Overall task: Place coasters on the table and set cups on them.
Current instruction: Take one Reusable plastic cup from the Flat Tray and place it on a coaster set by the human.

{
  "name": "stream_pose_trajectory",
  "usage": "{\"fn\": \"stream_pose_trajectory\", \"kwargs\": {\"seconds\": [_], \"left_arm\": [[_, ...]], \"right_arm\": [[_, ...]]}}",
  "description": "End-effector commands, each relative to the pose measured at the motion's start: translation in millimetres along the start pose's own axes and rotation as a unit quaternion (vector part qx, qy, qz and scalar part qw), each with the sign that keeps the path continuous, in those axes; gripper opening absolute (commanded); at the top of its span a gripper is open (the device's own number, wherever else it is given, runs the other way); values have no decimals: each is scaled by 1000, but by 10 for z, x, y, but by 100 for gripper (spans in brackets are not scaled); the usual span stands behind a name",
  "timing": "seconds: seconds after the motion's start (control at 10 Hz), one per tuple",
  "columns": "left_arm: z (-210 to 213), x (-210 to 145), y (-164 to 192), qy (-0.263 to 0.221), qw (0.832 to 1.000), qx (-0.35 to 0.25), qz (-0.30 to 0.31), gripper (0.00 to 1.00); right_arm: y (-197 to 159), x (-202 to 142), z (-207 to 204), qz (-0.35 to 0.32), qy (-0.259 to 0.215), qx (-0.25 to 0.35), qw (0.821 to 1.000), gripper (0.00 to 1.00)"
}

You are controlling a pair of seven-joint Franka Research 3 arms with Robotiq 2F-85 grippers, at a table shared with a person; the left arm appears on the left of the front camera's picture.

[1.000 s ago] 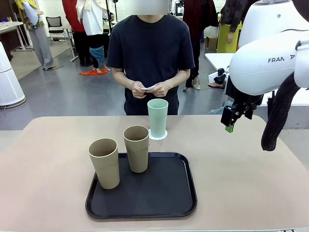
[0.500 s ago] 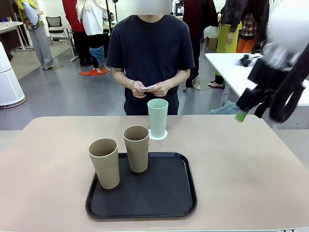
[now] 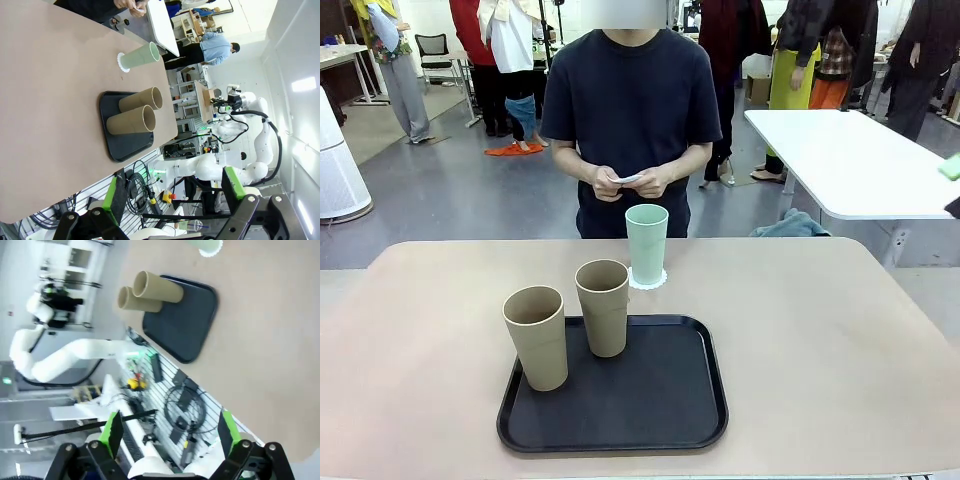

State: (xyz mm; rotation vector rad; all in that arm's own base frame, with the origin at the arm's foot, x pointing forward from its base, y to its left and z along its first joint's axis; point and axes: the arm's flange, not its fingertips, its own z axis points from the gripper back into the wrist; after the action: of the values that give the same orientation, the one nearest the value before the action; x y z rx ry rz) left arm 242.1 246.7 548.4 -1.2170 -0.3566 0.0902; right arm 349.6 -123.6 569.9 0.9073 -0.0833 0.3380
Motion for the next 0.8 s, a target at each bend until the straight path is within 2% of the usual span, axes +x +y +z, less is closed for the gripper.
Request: {"fn": "stream_pose_trajectory", "kwargs": {"seconds": [0.0, 0.3, 0.4, 0.7], "left_arm": [[6, -15, -20, -3, 1000, -6, -3, 100], [6, -15, -20, -3, 1000, -6, -3, 100], [6, -15, -20, -3, 1000, -6, -3, 100], [6, -15, -20, -3, 1000, -6, -3, 100]], "right_arm": [[-540, -73, 239, -28, -46, 75, 996, 100], [-1074, -439, 485, -50, -199, 104, 973, 100], [-1173, -572, 581, -59, -224, 107, 967, 100], [-1415, -871, 825, -102, -249, 115, 956, 100]]}}
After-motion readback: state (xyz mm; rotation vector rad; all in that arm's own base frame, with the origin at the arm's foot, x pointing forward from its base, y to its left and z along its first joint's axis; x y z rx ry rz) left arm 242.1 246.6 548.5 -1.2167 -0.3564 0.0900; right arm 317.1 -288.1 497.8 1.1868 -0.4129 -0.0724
